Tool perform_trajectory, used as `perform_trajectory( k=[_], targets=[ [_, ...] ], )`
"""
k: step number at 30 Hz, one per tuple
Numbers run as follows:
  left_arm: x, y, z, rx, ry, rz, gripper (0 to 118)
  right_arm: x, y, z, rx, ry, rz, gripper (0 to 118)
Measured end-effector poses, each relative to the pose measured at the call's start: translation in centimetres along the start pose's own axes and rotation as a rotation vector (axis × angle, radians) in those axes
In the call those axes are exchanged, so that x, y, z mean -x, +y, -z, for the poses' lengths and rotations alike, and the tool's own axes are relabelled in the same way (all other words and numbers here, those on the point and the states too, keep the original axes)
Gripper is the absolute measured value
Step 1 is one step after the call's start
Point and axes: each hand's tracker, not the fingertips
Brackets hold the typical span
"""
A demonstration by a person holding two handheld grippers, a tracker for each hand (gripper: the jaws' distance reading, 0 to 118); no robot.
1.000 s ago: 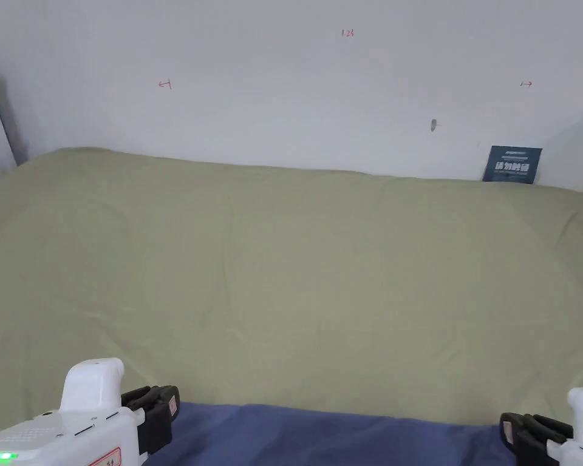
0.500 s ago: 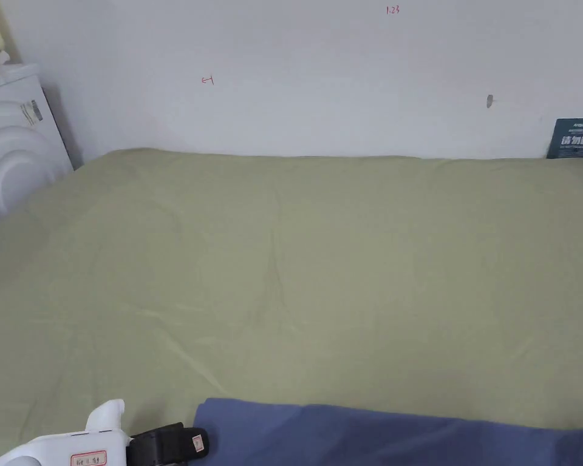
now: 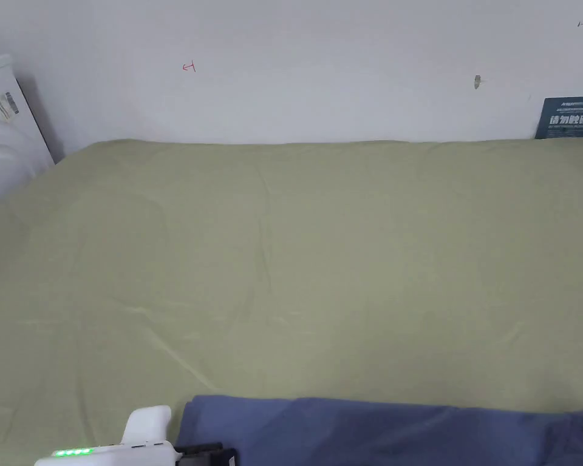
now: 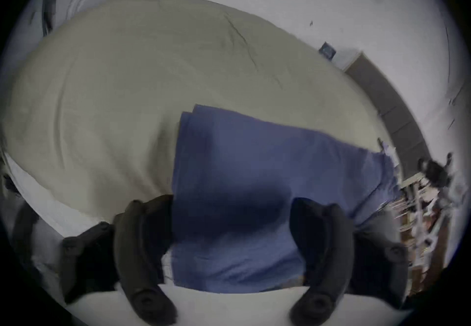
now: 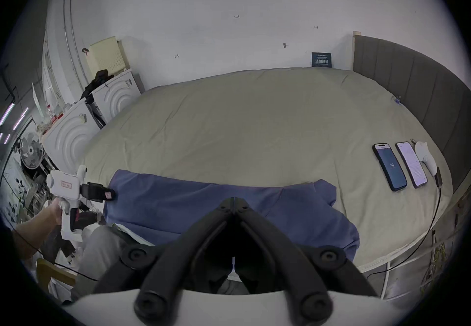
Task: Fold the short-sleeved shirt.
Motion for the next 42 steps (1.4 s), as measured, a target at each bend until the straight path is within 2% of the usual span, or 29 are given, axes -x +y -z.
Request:
perform_trajectory(
  k=[1,2,4,5,6,7,9,11,16,21,26,34,35,36,37,38,39,42],
  targets=[
    [0.2,0.1,0.0,0.007,0.044,0.01,58,0.0,0.0,0.0,-0.004,-0.002,0.005,0],
    [0.6,0.2,-0.4,0.003,0.082,-0.009,55,-0.2,-0.1,-0.1,-0.005,-0.004,0.009,0],
    [1.8,0.4,-1.6,-0.014,0.011,-0.09,46,-0.5,-0.2,-0.3,-0.006,-0.008,0.018,0],
    [2.5,0.6,-2.0,-0.022,-0.052,-0.127,25,-0.6,-0.2,-0.4,-0.008,-0.005,0.022,0],
    [2.8,0.7,-2.1,-0.016,-0.138,-0.16,11,-0.7,-0.3,-0.5,-0.009,-0.003,0.025,0],
    [2.5,0.5,-2.1,-0.023,-0.211,-0.178,10,-0.8,-0.3,-0.5,-0.01,-0.006,0.028,0],
    [1.2,0.8,-2.3,-0.021,-0.156,-0.109,10,-0.9,-0.4,-0.7,-0.011,-0.016,0.034,0],
    [0.2,1.3,-2.8,-0.034,-0.179,-0.089,10,-1.2,-0.4,-1.3,-0.018,-0.017,0.048,0],
    [-3.6,3.5,-5.2,-0.144,-0.344,-0.059,10,-1.9,-0.1,-2.8,-0.043,-0.025,0.062,0],
    [-10.4,5.1,-5.4,-0.15,-0.534,0.023,10,-2.6,0.6,-3.9,-0.074,-0.041,0.068,0],
    [-16.9,5.3,-1.7,-0.083,-0.607,0.099,10,-3.2,0.7,-4.7,-0.098,-0.057,0.083,0],
    [-19.9,3.2,6.9,0.08,-0.631,0.031,11,-4.5,0.2,-5.4,-0.099,-0.088,0.096,0],
    [-19.8,3.0,7.6,0.096,-0.624,0.013,15,-4.6,0.2,-5.4,-0.098,-0.089,0.1,0],
    [-19.6,2.8,8.0,0.1,-0.61,-0.014,28,-4.7,0.2,-5.5,-0.097,-0.09,0.102,0],
    [-19.2,2.6,8.1,0.101,-0.608,-0.04,53,-4.7,0.2,-5.5,-0.096,-0.092,0.103,0],
    [-18.7,2.4,8.1,0.102,-0.598,-0.074,83,-5.0,0.0,-5.4,-0.094,-0.094,0.104,0],
    [-18.2,2.3,7.7,0.094,-0.602,-0.102,89,-5.2,0.0,-5.3,-0.092,-0.094,0.102,0],
    [-15.6,2.2,5.8,0.007,-0.721,-0.19,88,-5.2,-0.1,-5.3,-0.081,-0.093,0.091,0]
  ],
)
